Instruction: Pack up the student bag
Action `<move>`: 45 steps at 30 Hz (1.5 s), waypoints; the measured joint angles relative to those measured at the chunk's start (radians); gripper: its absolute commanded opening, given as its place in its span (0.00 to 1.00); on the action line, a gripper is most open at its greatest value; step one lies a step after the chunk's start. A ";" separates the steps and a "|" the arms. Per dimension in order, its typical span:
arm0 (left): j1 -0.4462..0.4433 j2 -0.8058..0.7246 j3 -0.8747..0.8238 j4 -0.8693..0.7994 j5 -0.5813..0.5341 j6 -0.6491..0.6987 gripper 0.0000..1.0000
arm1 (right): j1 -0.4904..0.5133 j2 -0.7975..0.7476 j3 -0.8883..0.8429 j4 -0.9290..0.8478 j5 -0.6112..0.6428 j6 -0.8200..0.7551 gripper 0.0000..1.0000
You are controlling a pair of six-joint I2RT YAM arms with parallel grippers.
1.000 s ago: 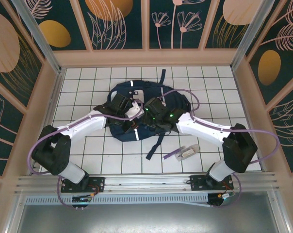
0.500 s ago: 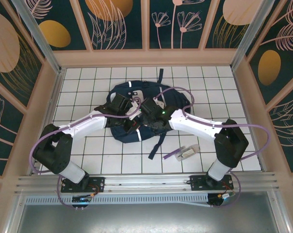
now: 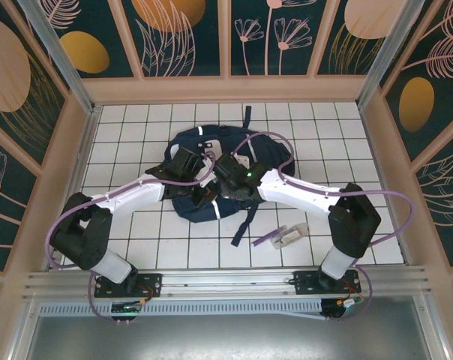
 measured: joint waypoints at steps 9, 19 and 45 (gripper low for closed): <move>-0.002 -0.017 -0.020 0.028 -0.008 0.043 0.00 | 0.013 0.018 0.031 -0.088 0.071 -0.049 0.09; -0.006 -0.037 -0.030 0.034 -0.023 0.082 0.00 | -0.072 -0.073 -0.066 -0.075 -0.074 -0.196 0.22; -0.005 -0.041 -0.039 0.041 -0.019 0.087 0.00 | -0.098 -0.067 -0.066 -0.016 -0.233 -0.131 0.30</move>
